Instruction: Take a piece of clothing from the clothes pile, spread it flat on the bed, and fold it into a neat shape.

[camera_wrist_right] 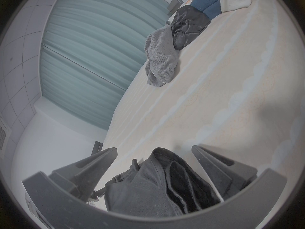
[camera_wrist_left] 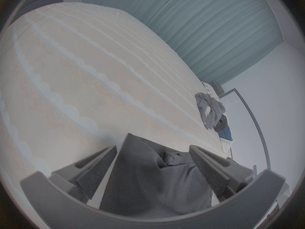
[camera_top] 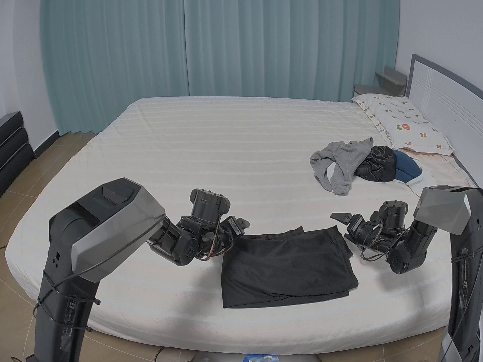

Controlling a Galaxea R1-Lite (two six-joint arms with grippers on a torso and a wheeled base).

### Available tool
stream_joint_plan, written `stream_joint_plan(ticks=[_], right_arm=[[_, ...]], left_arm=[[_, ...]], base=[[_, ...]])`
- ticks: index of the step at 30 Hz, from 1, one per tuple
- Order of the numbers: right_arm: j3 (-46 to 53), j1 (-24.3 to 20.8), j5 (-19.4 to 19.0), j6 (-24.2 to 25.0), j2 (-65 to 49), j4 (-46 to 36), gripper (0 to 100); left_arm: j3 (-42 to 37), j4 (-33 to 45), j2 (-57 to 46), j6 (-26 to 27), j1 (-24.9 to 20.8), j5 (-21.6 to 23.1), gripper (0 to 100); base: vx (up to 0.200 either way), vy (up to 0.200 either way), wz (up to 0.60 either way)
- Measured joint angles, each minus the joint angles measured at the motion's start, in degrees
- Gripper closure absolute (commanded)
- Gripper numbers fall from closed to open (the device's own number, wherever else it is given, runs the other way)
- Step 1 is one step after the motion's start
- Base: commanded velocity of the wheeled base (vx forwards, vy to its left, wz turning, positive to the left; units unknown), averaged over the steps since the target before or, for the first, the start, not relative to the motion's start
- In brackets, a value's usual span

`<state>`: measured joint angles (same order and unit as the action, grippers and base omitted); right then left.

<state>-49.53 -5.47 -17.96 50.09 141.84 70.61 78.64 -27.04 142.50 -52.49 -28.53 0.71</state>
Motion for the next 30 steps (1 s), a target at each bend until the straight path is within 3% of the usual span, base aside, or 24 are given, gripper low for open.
stream_joint_plan(ticks=[13, 14, 30], right_arm=[[-1.35, -1.72, 0.04, -6.77, 1.68, 0.28, 0], [-1.38, -1.74, 0.01, -7.03, 1.79, 0.33, 100], [-2.39, -0.01, -0.38, -7.40, 3.01, -0.44, 100]], left_arm=[[0.22, -0.16, 1.50, -0.33, -0.52, -6.01, 100], [0.22, -0.16, 1.52, -0.35, -0.52, -6.31, 100], [0.22, -0.17, 1.79, -0.28, 0.33, -6.91, 100]], base=[[0.000, 0.000, 0.00], [0.000, 0.000, 0.00], [0.000, 0.000, 0.00]])
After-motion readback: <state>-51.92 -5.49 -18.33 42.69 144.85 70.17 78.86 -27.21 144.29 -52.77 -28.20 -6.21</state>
